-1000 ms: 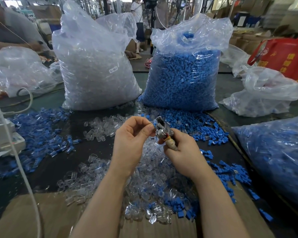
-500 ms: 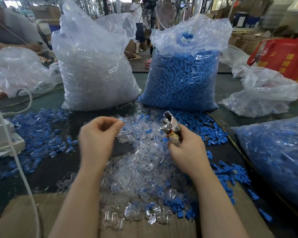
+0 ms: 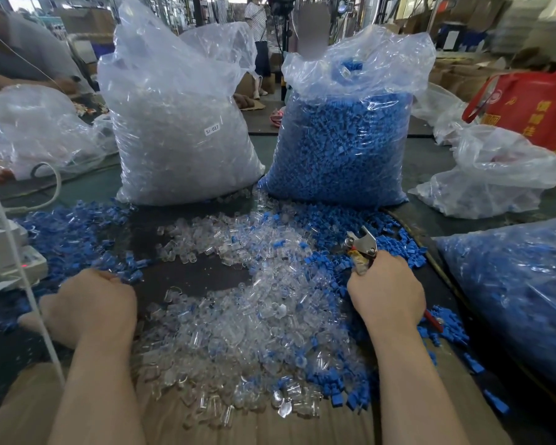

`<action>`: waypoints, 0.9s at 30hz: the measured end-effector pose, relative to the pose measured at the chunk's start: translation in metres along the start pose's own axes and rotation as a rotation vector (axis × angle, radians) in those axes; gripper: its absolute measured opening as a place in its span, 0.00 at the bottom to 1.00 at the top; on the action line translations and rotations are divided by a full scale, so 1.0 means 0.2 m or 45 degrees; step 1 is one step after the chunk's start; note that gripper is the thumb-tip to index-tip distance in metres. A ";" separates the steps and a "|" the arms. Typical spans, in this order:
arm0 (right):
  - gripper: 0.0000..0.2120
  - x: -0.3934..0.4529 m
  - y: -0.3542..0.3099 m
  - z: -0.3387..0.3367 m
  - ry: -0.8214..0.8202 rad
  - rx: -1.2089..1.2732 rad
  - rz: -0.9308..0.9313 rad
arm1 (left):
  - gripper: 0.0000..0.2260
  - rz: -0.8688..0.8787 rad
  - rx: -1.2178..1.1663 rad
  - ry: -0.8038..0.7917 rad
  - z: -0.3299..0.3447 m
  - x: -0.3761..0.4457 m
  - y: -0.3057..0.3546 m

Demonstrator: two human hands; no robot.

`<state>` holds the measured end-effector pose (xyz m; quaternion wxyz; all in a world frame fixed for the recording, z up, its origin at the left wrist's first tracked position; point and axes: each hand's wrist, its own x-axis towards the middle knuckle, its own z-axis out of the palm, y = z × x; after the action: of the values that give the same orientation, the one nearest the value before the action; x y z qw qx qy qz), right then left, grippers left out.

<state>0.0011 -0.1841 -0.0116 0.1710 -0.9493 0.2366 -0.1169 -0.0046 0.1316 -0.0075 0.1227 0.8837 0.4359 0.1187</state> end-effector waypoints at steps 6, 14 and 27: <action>0.15 -0.01 -0.01 0.00 -0.179 -0.063 -0.019 | 0.14 0.335 -0.164 -0.020 -0.05 -0.09 0.14; 0.09 0.00 -0.04 0.01 -0.279 -0.084 -0.099 | 0.14 0.993 -0.434 -0.737 0.00 -0.38 0.37; 0.07 -0.01 -0.04 0.01 -0.336 -0.020 -0.199 | 0.07 0.953 -0.545 -0.663 0.02 -0.45 0.39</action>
<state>0.0037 -0.1770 -0.0114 0.1834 -0.9732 0.1384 -0.0022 0.0020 0.0136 0.0053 0.3549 0.9347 0.0100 0.0170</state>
